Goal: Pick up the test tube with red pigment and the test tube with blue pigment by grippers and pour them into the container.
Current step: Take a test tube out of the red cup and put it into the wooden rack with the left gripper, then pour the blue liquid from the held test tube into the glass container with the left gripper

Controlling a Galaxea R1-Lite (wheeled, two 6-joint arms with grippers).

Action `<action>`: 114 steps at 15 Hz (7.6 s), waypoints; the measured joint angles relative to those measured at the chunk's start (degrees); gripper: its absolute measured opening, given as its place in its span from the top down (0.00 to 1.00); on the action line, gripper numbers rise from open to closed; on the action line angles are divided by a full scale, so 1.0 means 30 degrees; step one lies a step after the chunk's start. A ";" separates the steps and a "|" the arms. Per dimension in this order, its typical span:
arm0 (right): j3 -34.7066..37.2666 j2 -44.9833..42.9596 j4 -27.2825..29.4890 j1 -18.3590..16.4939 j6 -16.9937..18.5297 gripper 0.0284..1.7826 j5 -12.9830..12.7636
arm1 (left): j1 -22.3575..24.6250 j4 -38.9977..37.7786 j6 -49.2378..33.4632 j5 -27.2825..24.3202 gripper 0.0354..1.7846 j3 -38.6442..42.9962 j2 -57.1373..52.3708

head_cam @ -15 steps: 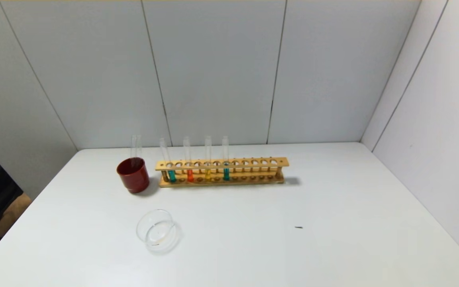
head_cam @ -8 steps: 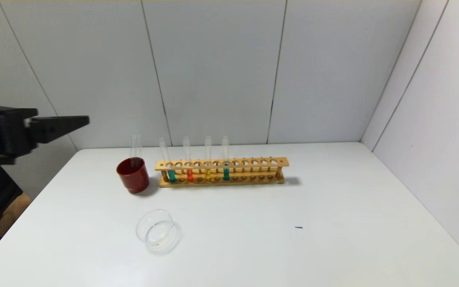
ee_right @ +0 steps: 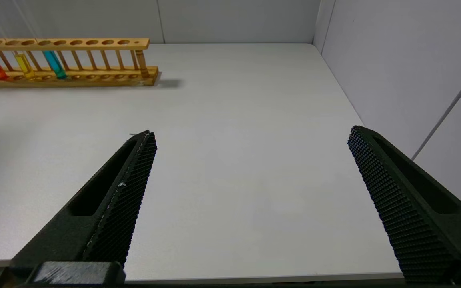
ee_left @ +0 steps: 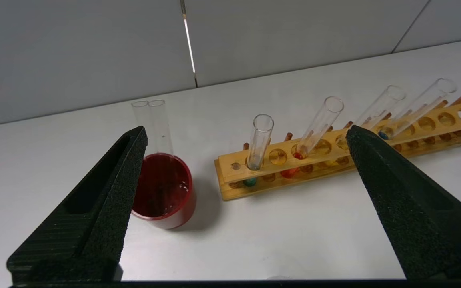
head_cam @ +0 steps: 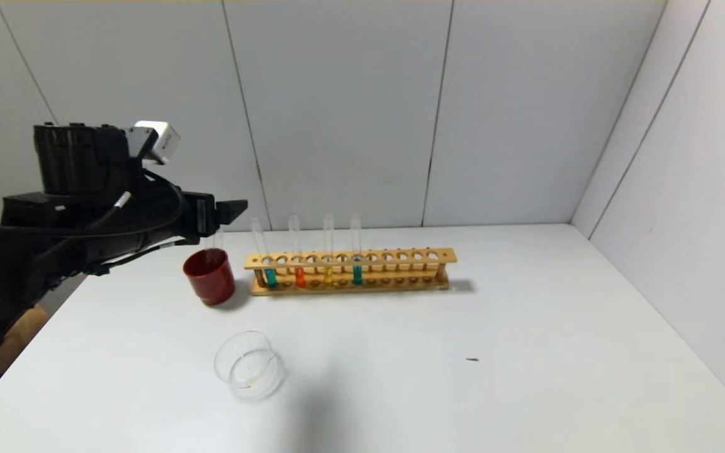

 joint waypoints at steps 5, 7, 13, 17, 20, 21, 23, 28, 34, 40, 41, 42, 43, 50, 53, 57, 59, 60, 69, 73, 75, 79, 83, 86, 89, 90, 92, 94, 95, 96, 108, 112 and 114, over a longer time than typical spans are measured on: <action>0.0000 0.0000 0.0000 -0.0008 0.0008 0.02 -0.0008 | -0.0061 -0.1130 -0.0670 0.0061 0.02 0.0670 0.2515; 0.0000 0.0000 0.0000 -0.0008 0.0008 0.02 0.0000 | -0.0061 -0.1959 -0.0687 0.0045 0.02 0.0707 0.3393; 0.0000 0.0000 0.0000 0.0000 0.0008 0.02 -0.0008 | -0.0061 -0.3743 -0.0735 -0.0020 0.02 -0.0037 0.5742; 0.0000 0.0000 0.0000 0.0000 0.0000 0.02 -0.0008 | -0.0061 -0.3743 -0.1357 -0.0041 0.02 -0.1004 0.6847; 0.0000 0.0000 0.0000 -0.0008 0.0000 0.02 0.0000 | -0.0061 -0.3714 -0.1552 -0.0057 0.02 -0.1784 0.7440; 0.0000 0.0000 0.0000 -0.0008 0.0000 0.02 -0.0008 | -0.0061 -0.3698 -0.1544 -0.0065 0.02 -0.2048 0.7644; 0.0000 0.0000 0.0000 -0.0008 0.0000 0.02 0.0000 | -0.0069 -0.3686 -0.1552 -0.0065 0.03 -0.2483 0.8038; 0.0000 0.0000 0.0000 -0.0008 0.0000 0.02 -0.0008 | -0.0089 -0.3694 -0.1524 -0.0057 0.29 -0.2775 0.8562; 0.0000 0.0000 0.0000 0.0000 0.0000 0.02 -0.0008 | -0.0236 -0.3629 -0.1508 -0.0065 0.83 -0.3198 0.8509; 0.0000 0.0000 0.0000 -0.0008 0.0008 0.02 0.0000 | -0.0293 -0.3226 -0.1378 -0.0012 0.83 -0.3564 0.7920; 0.0000 0.0000 0.0000 -0.0008 0.0000 0.02 0.0000 | -0.0293 -0.2849 -0.1341 -0.0004 0.83 -0.3795 0.7546; 0.0000 0.0000 0.0000 -0.0008 0.0000 0.02 -0.0008 | -0.0293 -0.2227 -0.1296 -0.0004 0.83 -0.4137 0.7030; 0.0000 0.0000 0.0000 -0.0008 0.0008 0.02 -0.0008 | -0.0284 -0.1516 -0.1260 -0.0012 0.83 -0.4559 0.6461; 0.0000 0.0000 0.0000 0.0000 0.0000 0.02 -0.0008 | -0.0171 0.3308 0.3495 -0.0329 0.83 -0.5283 0.1211; 0.0000 0.0000 0.0000 -0.0008 0.0008 0.02 0.0000 | 0.0675 0.3812 0.6632 -0.3251 0.83 -0.3040 -0.0829; 0.0000 0.0000 0.0000 -0.0008 0.0008 0.02 -0.0008 | 0.2739 0.3958 1.2187 -0.7286 0.83 -0.0187 -0.2341; 0.0000 0.0000 0.0000 -0.0008 0.0008 0.02 -0.0008 | 0.3218 0.5043 1.5413 -0.8058 0.83 0.0301 -0.2536; 0.0000 0.0000 0.0000 -0.0008 0.0000 0.02 0.0000 | 0.3336 0.5795 1.7006 -0.8009 0.83 0.0439 -0.2519; 0.0000 0.0000 0.0000 -0.0008 0.0008 0.02 0.0000 | 0.3450 0.6494 3.0034 -0.6888 0.83 0.1881 -0.1378; 0.0000 0.0000 0.0000 -0.0008 0.0008 0.02 0.0000 | 0.3035 0.6384 3.3679 -0.6266 0.83 0.2381 -0.0634; 0.0000 0.0000 0.0000 -0.0008 0.0000 0.02 0.0000 | 0.2540 0.6384 3.4247 -0.5494 0.83 0.2406 -0.0431; 0.0000 0.0000 0.0000 0.0000 0.0000 0.02 0.0000 | 0.1950 0.6376 3.4946 -0.4360 0.83 0.2288 -0.0341; 0.0000 0.0000 0.0000 -0.0008 0.0000 0.02 0.0000 | 0.1755 0.6363 3.7254 -0.3682 0.83 0.2101 0.0093; 0.0000 0.0000 0.0000 0.0000 0.0008 0.02 0.0000 | 0.1609 0.6363 3.8018 -0.3417 0.83 0.2129 0.0654; 0.0000 0.0000 0.0000 0.0000 0.0008 0.02 0.0000 | 0.1296 0.6368 3.8144 -0.2836 0.83 0.1922 0.1085; 0.0000 0.0000 0.0000 -0.0008 0.0008 0.02 0.0000 | 0.1097 0.6363 3.8165 -0.2625 0.83 0.1857 0.1268; 0.0000 0.0000 0.0000 -0.0008 0.0000 0.02 -0.0008 | 0.0597 0.6290 3.8173 -0.1910 0.83 0.1820 0.1479; 0.0000 0.0000 0.0000 -0.0008 0.0000 0.02 -0.0008 | 0.0150 0.6181 3.8246 -0.1443 0.83 0.1764 0.1609; 0.0000 0.0000 0.0000 -0.0008 0.0008 0.02 0.0000 | 0.0069 0.6173 3.8567 -0.1203 0.83 0.1711 0.1646; 0.0000 0.0000 0.0000 -0.0008 0.0008 0.02 0.0000 | 0.0041 0.6173 3.9055 -0.0874 0.83 0.1682 0.1646; 0.0000 0.0000 0.0000 -0.0008 0.0000 0.02 -0.0008 | 0.0004 0.6116 4.2261 -0.0219 0.83 0.1357 0.2223; 0.0000 0.0000 0.0000 -0.0008 0.0000 0.02 -0.0008 | 0.0004 0.6042 4.3208 -0.0163 0.83 0.1248 0.2471; 0.0000 0.0000 0.0000 -0.0008 0.0000 0.02 0.0000 | 0.0004 0.6042 4.3927 -0.0163 0.83 0.1203 0.2491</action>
